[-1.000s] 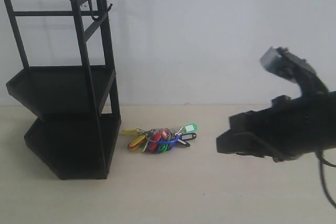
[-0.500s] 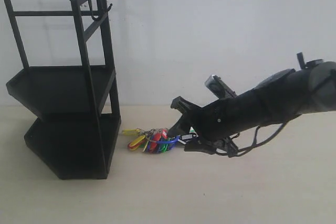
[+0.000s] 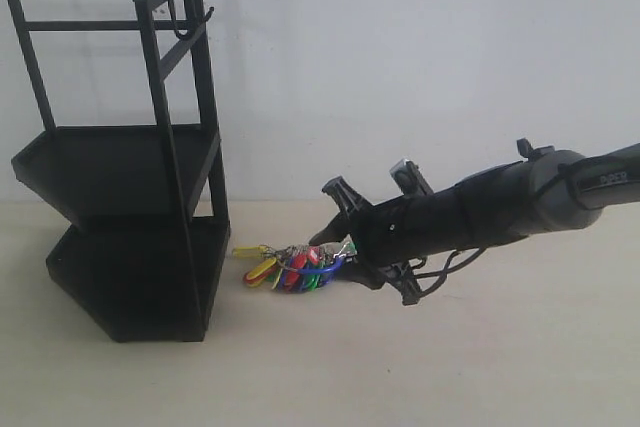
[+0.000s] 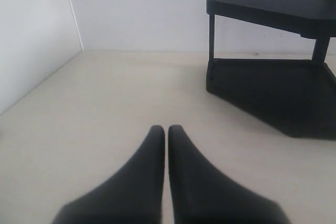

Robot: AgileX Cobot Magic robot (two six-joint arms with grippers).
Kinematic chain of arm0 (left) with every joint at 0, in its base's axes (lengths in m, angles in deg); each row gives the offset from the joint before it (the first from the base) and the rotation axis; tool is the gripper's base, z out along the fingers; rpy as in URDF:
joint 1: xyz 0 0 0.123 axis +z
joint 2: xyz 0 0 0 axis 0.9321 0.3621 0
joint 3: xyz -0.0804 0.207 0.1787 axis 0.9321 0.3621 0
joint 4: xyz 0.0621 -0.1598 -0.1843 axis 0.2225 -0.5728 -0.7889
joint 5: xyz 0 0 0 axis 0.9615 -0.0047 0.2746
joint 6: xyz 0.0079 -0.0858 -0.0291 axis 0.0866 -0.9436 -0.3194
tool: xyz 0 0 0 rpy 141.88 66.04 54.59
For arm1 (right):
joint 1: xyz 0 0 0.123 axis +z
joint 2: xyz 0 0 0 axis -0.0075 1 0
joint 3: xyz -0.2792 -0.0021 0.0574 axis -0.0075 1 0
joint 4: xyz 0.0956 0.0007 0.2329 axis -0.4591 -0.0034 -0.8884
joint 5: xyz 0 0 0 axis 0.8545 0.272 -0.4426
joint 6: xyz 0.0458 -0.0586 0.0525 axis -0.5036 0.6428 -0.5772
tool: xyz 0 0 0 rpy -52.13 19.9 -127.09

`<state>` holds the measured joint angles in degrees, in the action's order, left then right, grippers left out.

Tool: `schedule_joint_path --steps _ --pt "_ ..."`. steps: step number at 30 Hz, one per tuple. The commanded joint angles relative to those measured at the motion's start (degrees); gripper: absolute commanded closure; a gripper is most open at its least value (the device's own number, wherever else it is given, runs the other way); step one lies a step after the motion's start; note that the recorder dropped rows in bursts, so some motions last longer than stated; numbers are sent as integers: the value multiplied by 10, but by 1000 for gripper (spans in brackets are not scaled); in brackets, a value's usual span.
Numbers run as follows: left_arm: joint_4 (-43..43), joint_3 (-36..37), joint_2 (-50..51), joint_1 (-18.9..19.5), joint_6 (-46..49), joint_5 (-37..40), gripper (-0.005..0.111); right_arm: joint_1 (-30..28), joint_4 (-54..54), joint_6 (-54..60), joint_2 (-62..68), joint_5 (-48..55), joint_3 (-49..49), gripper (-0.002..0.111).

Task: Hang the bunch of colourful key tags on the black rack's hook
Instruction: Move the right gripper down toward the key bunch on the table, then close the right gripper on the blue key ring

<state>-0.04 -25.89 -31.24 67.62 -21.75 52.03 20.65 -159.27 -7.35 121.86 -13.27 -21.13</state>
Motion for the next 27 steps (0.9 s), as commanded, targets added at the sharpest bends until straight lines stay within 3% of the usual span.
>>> schedule_joint_path --steps 1,11,27 --pt "0 -1 2 -1 -3 -3 102 1 -36 -22 10 -16 -3 57" --pt "0 -1 2 -1 -3 -3 102 1 -52 -22 26 -62 -3 57" --pt "0 -1 2 -1 -3 -3 102 1 -105 -7 77 -54 -38 57"
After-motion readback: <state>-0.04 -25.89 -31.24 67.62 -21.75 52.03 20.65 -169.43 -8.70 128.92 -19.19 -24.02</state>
